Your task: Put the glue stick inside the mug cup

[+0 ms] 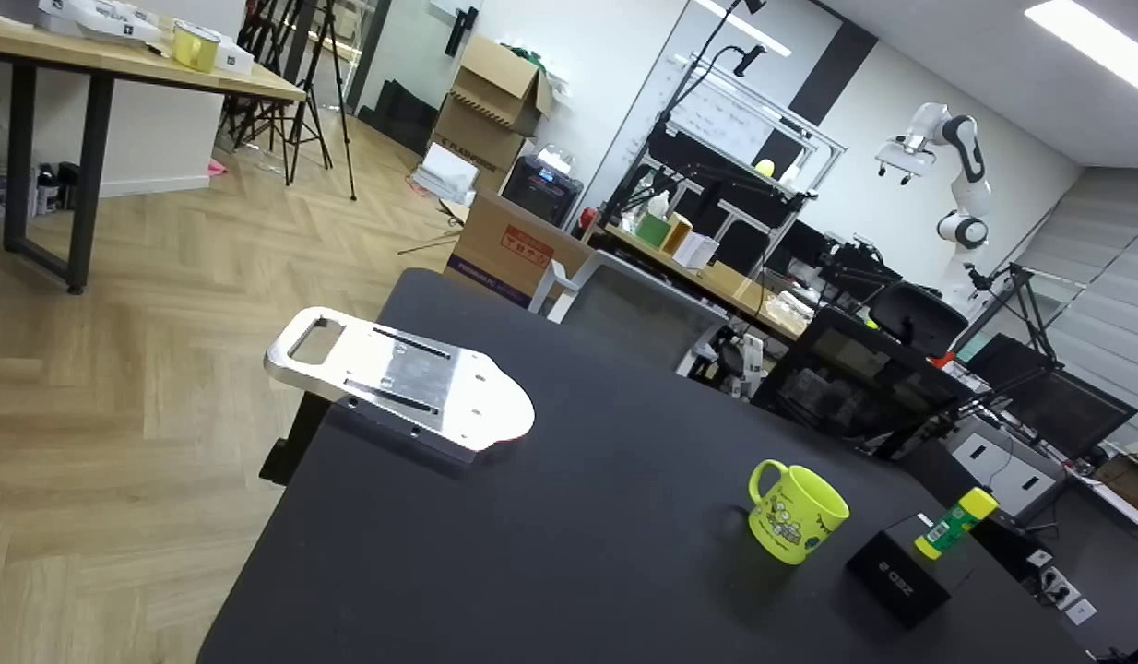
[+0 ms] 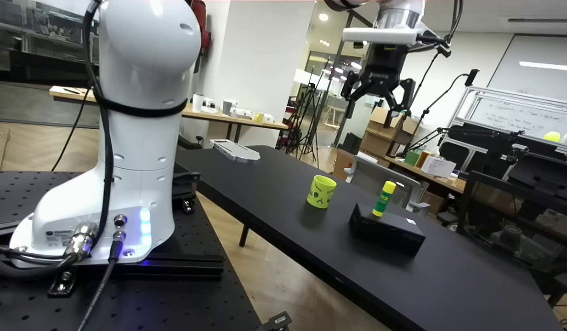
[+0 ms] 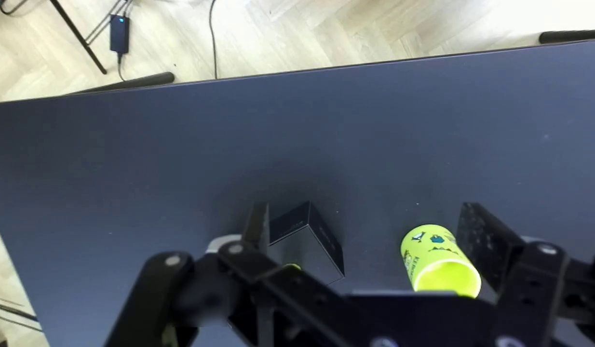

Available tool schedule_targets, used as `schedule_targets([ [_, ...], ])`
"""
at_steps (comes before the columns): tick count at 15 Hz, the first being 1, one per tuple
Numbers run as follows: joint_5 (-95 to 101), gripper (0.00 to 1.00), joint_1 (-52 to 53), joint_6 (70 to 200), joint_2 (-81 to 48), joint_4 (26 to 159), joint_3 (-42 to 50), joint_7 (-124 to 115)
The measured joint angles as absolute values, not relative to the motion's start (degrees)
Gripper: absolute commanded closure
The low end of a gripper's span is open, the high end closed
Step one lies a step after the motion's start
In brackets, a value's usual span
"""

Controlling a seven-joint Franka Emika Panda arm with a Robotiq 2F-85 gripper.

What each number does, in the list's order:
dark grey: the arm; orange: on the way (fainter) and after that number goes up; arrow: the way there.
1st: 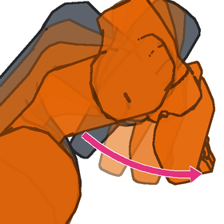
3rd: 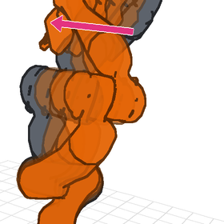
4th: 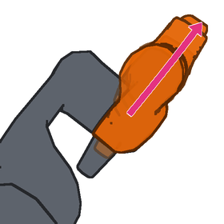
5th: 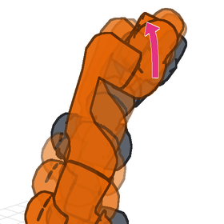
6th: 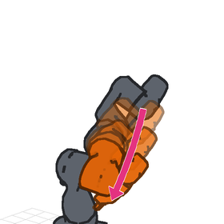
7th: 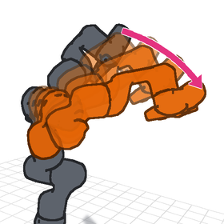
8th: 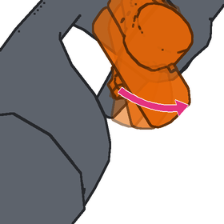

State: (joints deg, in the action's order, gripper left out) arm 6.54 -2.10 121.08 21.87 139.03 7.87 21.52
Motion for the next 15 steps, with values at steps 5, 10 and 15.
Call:
schedule_targets([
  [5, 1.58, 0.00, -1.68, 128.34, 6.61, 133.03, 8.70, 26.20],
  [10, 1.18, 0.00, -2.40, 131.07, -12.45, 120.73, 7.16, 26.18],
  [15, 1.38, 0.00, -3.38, 130.90, -28.75, 104.63, 4.79, 25.44],
])
